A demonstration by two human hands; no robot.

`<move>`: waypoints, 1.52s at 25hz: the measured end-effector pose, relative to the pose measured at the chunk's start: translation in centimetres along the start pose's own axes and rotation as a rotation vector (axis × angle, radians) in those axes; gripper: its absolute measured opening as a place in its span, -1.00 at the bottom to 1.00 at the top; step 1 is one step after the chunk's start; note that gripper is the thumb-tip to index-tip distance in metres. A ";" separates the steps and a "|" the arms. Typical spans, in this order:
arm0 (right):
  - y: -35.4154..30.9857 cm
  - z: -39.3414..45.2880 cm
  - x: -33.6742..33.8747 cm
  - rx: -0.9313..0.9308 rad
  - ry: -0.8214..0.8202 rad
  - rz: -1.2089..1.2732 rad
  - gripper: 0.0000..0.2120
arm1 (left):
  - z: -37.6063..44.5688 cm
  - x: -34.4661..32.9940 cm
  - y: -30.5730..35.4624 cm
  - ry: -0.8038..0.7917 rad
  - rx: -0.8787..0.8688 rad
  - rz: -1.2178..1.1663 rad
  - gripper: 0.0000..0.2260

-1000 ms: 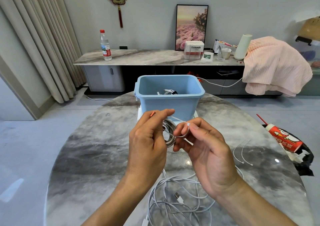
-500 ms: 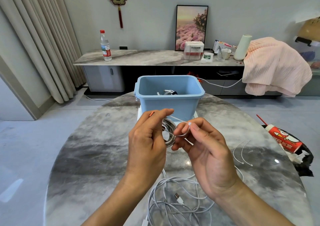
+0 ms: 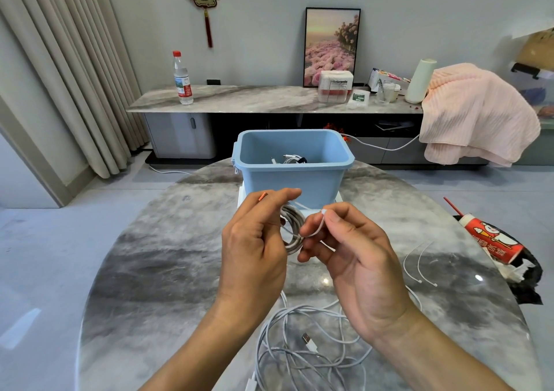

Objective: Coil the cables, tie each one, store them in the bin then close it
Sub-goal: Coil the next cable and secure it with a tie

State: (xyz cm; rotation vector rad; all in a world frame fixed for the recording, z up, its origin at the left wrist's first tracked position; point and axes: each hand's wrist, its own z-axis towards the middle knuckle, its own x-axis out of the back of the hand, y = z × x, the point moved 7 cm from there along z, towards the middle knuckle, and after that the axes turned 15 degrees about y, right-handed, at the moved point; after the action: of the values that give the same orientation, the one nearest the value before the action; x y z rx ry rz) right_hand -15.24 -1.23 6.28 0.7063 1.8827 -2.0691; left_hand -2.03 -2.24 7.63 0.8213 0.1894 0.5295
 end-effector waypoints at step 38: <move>-7.8 1.7 1.8 0.630 0.158 -0.378 -0.86 | -2.6 -2.6 1.1 -0.374 0.113 -0.123 -0.82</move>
State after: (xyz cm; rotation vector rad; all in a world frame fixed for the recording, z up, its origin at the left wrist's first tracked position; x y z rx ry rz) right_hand -20.98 -1.64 12.15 0.6915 1.5105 -2.9854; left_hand -5.59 -1.32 6.57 0.9967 -0.0749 0.2437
